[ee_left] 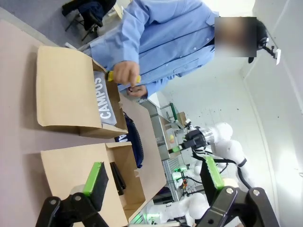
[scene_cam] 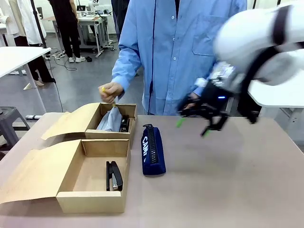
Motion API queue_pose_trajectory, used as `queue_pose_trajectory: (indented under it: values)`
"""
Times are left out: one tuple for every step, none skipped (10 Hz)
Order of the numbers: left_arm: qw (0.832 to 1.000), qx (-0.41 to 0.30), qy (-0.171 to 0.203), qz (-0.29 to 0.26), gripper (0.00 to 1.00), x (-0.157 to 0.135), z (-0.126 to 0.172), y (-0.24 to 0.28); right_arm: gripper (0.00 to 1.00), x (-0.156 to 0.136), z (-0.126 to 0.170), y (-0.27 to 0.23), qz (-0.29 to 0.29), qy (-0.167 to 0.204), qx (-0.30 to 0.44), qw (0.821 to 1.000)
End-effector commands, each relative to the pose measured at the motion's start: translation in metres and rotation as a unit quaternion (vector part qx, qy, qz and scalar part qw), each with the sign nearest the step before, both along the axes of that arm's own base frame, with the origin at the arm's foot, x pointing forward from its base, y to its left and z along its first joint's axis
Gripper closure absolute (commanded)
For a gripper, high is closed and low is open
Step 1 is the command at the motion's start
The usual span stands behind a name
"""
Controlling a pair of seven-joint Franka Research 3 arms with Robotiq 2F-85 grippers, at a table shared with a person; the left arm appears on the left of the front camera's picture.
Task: Place items inside the box.
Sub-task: Pick up a Pencil pouch or Stapler and place it inside the Mailer Box closest to the robot.
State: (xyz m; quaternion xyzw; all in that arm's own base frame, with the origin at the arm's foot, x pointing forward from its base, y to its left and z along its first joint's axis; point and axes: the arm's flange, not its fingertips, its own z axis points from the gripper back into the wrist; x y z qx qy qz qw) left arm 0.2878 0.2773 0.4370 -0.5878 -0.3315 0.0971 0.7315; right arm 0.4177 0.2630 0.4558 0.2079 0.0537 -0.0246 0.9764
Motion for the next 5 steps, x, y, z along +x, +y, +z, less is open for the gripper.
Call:
queue_pose_trajectory:
  values:
    - [1.000,-0.003,-0.018,0.002,0.00,0.000,0.002,-0.001,0.00,0.029,-0.012,0.029,0.052,0.017,-0.076,0.996]
    - [1.000,-0.003,-0.018,0.002,0.00,0.000,0.002,-0.001,0.00,0.027,-0.011,0.023,0.076,0.010,-0.058,0.995]
    - [1.000,-0.003,-0.018,0.002,0.00,0.000,0.002,-0.001,0.00,0.011,-0.015,0.034,0.032,0.006,-0.030,0.999]
    - [1.000,-0.003,-0.018,0.002,0.00,0.000,0.002,-0.001,0.00,0.011,-0.015,0.034,0.032,0.006,-0.030,0.999]
    - [1.000,-0.003,-0.018,0.002,0.00,0.000,0.002,-0.001,0.00,0.022,-0.027,0.045,0.058,0.014,-0.048,0.997]
